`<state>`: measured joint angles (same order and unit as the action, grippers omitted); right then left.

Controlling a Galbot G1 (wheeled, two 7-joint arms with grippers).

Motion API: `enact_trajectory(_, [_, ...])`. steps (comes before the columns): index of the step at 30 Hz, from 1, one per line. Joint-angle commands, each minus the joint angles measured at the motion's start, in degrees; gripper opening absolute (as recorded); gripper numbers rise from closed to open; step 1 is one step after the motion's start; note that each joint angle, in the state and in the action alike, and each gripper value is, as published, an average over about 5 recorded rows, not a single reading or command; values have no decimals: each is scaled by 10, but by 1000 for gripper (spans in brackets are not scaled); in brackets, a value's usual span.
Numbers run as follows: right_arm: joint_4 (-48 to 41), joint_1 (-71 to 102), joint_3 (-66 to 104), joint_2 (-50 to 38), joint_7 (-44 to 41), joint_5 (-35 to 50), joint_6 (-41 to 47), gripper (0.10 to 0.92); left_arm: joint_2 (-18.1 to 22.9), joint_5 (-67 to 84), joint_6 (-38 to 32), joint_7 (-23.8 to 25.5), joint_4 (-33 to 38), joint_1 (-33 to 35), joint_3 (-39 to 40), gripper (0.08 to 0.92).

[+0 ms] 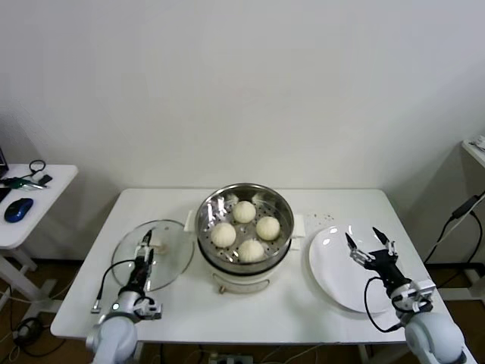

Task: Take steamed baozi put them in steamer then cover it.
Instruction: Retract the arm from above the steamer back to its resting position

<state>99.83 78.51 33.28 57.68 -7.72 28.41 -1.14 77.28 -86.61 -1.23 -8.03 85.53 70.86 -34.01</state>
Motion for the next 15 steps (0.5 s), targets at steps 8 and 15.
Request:
enact_trajectory(8, [-4, -3, 1, 9, -9, -23, 8, 823, -5, -37, -5, -13, -97, -74, -4, 823])
enact_trajectory(15, [-5, -1, 0, 9, -13, -35, 8, 823, -6, -16, -3, -18, -106, -89, 0, 823])
